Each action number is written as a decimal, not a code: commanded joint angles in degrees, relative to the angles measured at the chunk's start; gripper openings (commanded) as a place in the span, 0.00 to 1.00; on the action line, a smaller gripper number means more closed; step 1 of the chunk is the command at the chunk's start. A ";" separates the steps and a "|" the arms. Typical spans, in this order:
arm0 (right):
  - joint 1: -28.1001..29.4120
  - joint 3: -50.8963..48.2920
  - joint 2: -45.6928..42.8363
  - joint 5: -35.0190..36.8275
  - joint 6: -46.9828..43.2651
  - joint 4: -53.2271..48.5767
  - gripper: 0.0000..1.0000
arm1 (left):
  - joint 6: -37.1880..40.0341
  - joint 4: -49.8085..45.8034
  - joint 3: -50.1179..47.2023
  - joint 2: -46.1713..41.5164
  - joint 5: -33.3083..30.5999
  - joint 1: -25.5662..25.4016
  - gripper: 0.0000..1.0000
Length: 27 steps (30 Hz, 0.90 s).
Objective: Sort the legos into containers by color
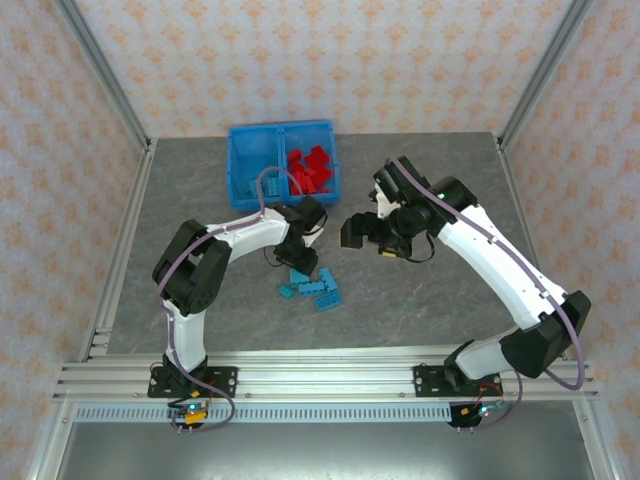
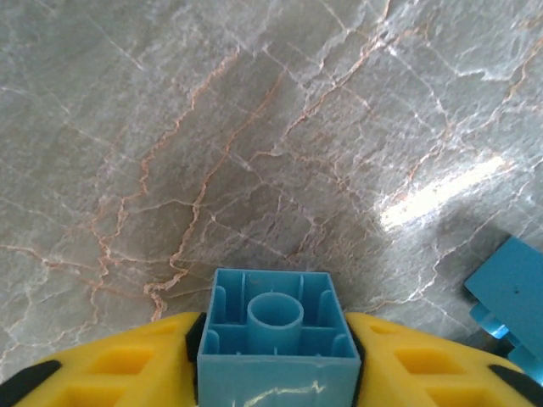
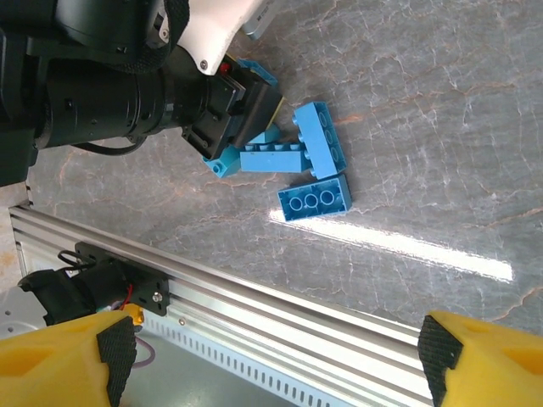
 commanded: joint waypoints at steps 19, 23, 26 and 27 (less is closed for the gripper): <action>-0.13 -1.86 -1.62 2.51 0.86 1.66 0.88 | -3.70 -5.18 8.02 -10.30 -5.04 8.07 0.36; -0.13 -2.66 -1.51 2.54 1.41 3.81 0.88 | -4.53 -7.11 14.77 -9.82 -7.50 13.41 0.36; -0.13 -3.41 -1.38 2.89 1.95 5.67 0.88 | -6.36 -5.89 19.46 -7.26 -8.88 17.49 0.36; -0.13 -3.51 -1.23 3.08 2.17 6.15 0.88 | -7.20 -5.21 20.83 -6.01 -8.94 18.58 0.36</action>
